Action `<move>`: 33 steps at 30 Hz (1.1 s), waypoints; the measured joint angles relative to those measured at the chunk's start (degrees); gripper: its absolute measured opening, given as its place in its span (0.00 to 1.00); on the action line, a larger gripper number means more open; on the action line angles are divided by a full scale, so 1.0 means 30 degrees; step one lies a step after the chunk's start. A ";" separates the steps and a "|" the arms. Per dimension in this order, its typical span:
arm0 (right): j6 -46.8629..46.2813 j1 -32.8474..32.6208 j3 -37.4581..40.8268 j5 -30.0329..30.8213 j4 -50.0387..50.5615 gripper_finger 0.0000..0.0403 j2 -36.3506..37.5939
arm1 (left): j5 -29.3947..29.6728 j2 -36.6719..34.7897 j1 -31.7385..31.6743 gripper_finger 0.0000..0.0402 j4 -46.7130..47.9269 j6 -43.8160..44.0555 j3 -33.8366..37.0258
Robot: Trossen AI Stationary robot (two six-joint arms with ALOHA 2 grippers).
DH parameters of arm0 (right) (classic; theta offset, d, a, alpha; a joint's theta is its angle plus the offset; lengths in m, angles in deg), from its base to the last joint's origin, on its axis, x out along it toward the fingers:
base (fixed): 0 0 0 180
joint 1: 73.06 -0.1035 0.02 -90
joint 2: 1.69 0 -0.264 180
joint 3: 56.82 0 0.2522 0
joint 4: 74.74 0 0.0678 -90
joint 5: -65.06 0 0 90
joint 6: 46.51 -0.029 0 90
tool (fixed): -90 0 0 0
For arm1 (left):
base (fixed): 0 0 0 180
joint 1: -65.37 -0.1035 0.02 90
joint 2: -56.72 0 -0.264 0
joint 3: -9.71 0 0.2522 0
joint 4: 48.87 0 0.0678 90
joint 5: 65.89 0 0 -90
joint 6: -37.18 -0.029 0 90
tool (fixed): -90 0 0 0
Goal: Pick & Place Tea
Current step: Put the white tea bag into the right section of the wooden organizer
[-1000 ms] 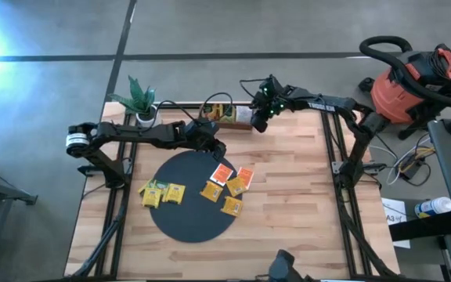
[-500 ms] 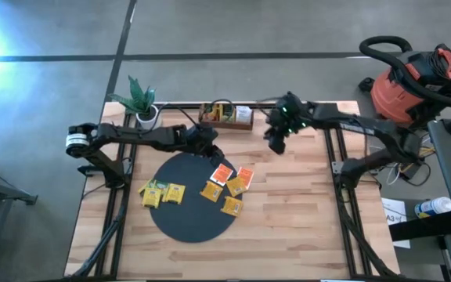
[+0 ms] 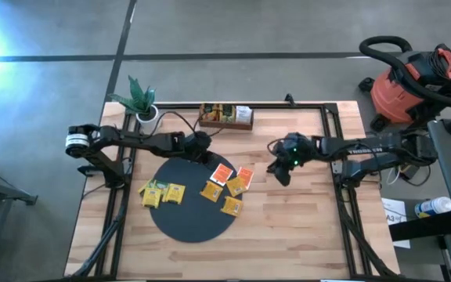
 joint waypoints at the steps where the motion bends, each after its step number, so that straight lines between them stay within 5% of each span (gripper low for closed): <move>1: -0.0056 -0.0254 0.0149 0.0016 -0.0738 0.19 -0.0152 | -0.0002 0.0000 0.0183 0.11 0.0029 0.0311 0.0117; 11: -0.2455 -0.1461 -0.0783 -0.0292 -0.3401 0.21 -0.3591 | 0.0051 0.0000 0.2450 0.11 0.0167 0.0165 0.0414; 26: -0.6931 -0.2563 -0.6987 -0.0190 -0.2082 0.22 -1.0662 | -0.0502 -0.0029 0.2277 0.11 0.2529 -0.2947 0.1890; 33: -0.7717 -0.2962 -1.0013 0.1900 -0.2042 0.19 -1.2227 | -0.0985 -0.0044 0.2255 0.11 -0.1997 -0.5698 0.4367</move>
